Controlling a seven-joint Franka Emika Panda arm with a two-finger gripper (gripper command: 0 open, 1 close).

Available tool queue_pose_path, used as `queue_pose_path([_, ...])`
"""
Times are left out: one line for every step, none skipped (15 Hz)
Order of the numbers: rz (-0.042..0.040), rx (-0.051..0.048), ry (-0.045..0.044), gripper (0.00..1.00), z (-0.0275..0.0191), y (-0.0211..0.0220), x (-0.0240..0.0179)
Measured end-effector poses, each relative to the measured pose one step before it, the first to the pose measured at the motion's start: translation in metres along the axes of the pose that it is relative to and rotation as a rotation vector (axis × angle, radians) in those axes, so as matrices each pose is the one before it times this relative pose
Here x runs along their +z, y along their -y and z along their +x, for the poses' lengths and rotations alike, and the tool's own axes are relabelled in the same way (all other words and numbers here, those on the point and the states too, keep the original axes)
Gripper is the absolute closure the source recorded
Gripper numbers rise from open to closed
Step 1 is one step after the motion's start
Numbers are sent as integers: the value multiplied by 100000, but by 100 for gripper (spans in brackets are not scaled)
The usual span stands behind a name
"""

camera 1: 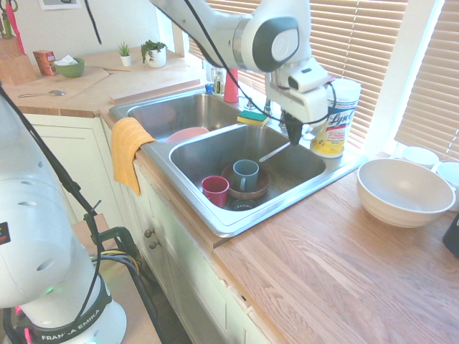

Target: Put the fork into the sink

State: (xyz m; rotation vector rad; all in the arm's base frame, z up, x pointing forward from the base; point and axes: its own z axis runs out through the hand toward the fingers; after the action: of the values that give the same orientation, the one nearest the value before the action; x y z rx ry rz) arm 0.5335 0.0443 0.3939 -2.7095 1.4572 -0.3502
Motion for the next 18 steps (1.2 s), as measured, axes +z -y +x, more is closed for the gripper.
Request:
queue_pose_path([-1534, -3071, 1089, 100, -1437, 347, 2051])
queue_pose_path([-1227, -2766, 914, 100, -1455, 308, 1909])
queue_pose_path([-891, -2630, 1154, 100, -1489, 362, 1851])
queue_pose_path([-610, -2183, 735, 100, -1352, 496, 1607])
queue_pose_path([-396, -689, 747, 100, -1208, 437, 1418])
queue_pose_path([-356, 280, 463, 100, -942, 360, 1300])
queue_pose_path([-214, 33, 47, 100, -655, 249, 1252])
queue_pose_path([-183, -300, -258, 100, -317, 125, 1304])
queue_pose_path([-89, -298, -350, 100, 131, -12, 1340])
queue_pose_path([-284, -154, -226, 100, 359, -20, 1409])
queue_pose_path([-661, 197, -189, 100, 331, -66, 1431])
queue_pose_path([-899, 224, -138, 100, 97, -22, 1329])
queue_pose_path([-924, -121, 75, 100, -312, 118, 1145])
queue_pose_path([-582, -263, 257, 100, -580, 270, 833])
queue_pose_path([-438, -417, 305, 100, -473, 190, 633])
queue_pose_path([-474, 254, 555, 0, -288, 116, 548])
queue_pose_path([-435, 635, 532, 0, 75, 8, 480])
queue_pose_path([-331, 55, 152, 0, 134, 41, 389])
